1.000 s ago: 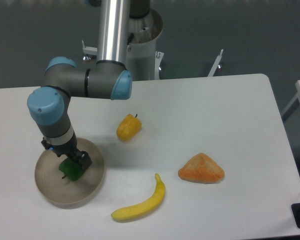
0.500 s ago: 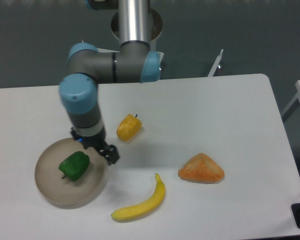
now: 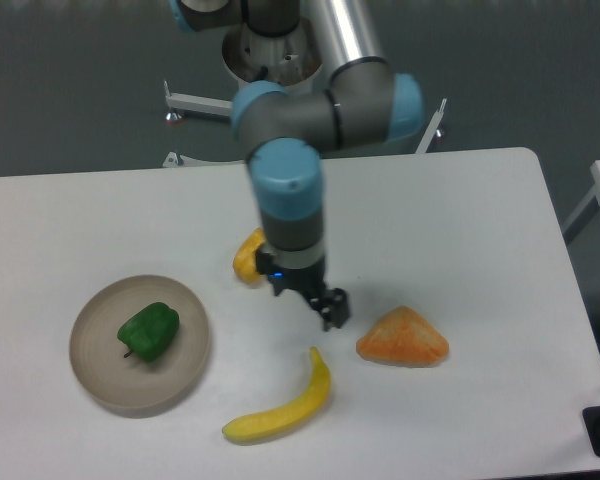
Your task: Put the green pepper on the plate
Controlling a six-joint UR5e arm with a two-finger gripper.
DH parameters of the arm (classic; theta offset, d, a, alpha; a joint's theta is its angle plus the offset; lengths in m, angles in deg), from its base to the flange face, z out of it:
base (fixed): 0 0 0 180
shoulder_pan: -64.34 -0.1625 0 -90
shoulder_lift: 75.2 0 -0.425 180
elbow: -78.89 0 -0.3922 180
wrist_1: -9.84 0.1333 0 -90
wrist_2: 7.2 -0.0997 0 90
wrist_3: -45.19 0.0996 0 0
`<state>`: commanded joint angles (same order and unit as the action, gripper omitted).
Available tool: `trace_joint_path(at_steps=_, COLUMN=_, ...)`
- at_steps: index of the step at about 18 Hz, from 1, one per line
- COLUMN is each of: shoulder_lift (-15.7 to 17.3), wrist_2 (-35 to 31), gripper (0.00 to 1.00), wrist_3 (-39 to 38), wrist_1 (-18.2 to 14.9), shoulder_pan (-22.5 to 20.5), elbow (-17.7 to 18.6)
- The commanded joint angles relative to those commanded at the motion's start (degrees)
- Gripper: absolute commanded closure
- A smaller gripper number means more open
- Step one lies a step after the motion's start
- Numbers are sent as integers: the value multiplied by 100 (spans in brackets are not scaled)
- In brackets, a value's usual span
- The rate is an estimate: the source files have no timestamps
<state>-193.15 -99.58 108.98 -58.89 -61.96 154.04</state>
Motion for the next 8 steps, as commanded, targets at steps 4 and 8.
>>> trace_joint_path(at_steps=4, shoulder_lift=-61, wrist_2=-26, gripper=1, wrist_3=221, wrist_1=44, shoulder_pan=-185, elbow=-175)
trace_joint_path(at_steps=8, shoulder_lift=-211, wrist_2=-263, gripper=0, wrist_3=230, wrist_1=35, shoulder_pan=-177, elbow=-351)
